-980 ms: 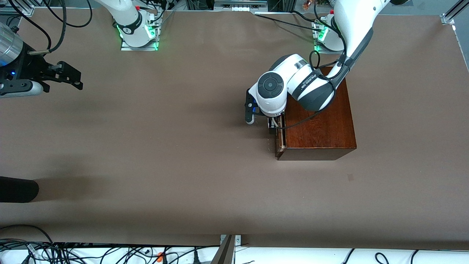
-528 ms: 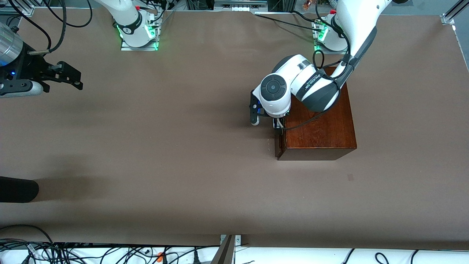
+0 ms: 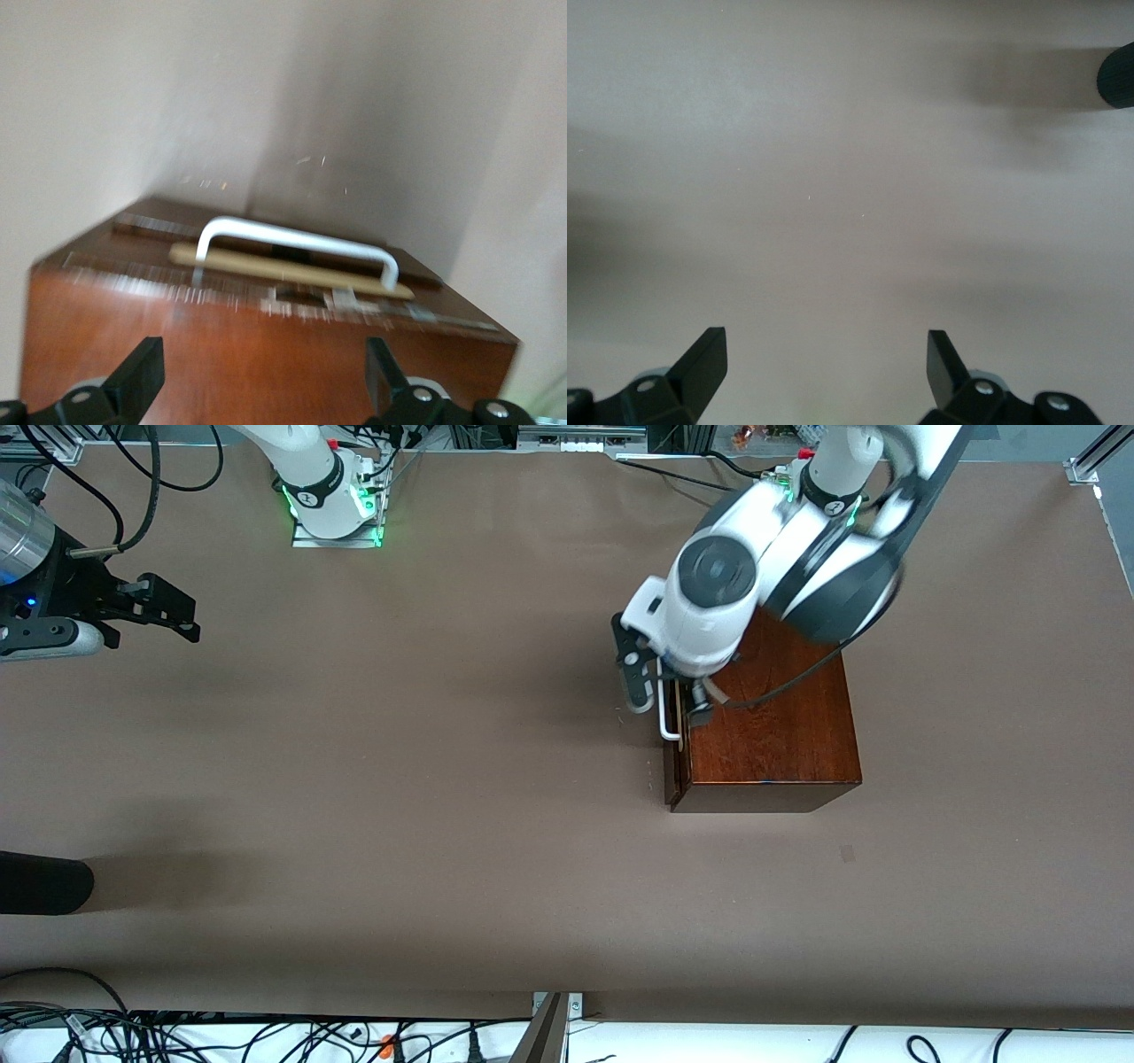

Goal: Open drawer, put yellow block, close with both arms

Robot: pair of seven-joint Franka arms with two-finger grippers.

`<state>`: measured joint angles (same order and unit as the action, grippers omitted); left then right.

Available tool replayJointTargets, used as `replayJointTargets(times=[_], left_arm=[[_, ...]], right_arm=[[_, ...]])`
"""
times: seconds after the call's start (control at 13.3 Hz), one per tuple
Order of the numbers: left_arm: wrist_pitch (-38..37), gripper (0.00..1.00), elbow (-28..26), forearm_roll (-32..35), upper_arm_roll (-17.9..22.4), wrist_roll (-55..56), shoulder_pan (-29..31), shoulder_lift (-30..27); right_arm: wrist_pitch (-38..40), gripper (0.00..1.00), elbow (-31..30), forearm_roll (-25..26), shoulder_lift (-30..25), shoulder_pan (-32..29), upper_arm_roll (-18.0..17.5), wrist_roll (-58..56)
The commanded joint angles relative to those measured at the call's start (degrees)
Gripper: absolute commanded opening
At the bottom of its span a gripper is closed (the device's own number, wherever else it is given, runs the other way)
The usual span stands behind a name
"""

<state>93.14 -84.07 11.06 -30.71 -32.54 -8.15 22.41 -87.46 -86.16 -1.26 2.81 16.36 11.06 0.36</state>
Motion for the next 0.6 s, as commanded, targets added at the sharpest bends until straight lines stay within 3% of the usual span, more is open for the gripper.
replayJointTargets(times=[0.0,0.38,0.53], left_arm=[[-8.29,1.0,4.33,-1.31,0.38,9.66,3.73,-2.63],[-12.19,1.0,11.99,0.01,0.64,10.66,14.38,-2.81],[-11.67,1.0,13.24,-0.69,6.32,17.2,14.04,-5.17]], right_arm=[[-0.08,1.0,0.56,-0.23,-0.08,-0.1,-0.07,0.96],[-0.16,1.0,0.56,-0.23,-0.08,-0.19,-0.07,0.79],[-0.16,1.0,0.47,-0.23,-0.08,-0.27,-0.07,0.7]])
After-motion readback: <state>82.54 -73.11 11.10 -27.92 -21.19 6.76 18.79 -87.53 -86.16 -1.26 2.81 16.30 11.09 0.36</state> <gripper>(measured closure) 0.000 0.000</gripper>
